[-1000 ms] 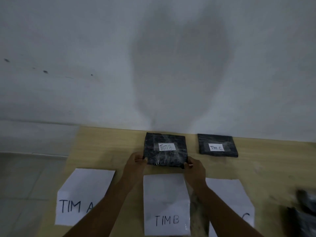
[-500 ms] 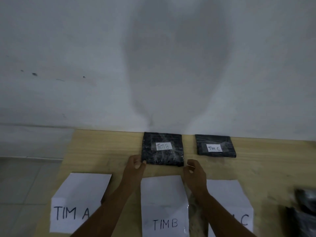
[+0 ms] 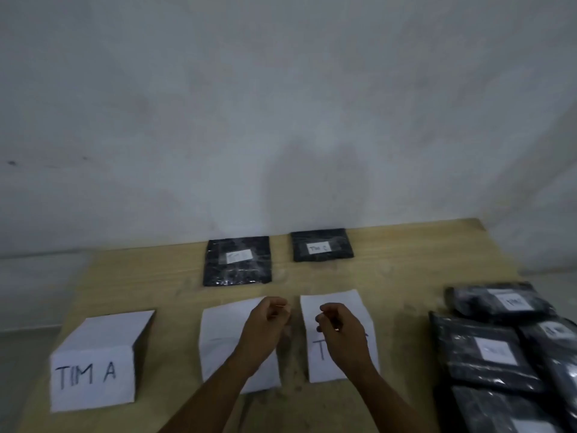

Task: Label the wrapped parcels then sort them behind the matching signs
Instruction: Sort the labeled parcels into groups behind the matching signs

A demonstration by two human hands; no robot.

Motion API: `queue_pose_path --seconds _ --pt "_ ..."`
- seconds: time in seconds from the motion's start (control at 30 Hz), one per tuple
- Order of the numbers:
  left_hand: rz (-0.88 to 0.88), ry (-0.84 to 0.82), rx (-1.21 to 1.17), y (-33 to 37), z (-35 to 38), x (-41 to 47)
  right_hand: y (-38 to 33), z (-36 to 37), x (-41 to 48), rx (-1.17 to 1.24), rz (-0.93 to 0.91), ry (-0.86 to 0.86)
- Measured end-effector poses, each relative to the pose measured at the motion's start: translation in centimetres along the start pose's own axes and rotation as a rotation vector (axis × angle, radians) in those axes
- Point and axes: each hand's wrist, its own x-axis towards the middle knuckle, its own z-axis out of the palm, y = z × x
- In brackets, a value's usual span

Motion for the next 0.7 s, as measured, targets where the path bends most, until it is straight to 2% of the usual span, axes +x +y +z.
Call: queue_pose_path --seconds 0.17,0.33,0.4,0.57,0.7 --pt "0.032 -0.18 0.056 1.4 10.2 -4.1 4.0 -8.8 -4.0 0.01 0.042 0.071" --pt "0.04 -0.407 0.209 2.2 20.5 -7.0 8.4 -18.2 -8.7 -0.021 0.08 0.25" --pt "0.029 -0.444 0.282 2.4 23.7 -8.0 10.3 -21.3 -10.3 -0.029 0.112 0.29" --pt "0.019 -0.451 0.367 1.6 29.4 -9.7 15.8 -27.1 -13.7 0.015 0.184 0.495" --pt "-0.032 -0.345 0.396 0.3 31.5 -10.3 18.6 -29.4 -16.0 0.033 0.26 0.661"
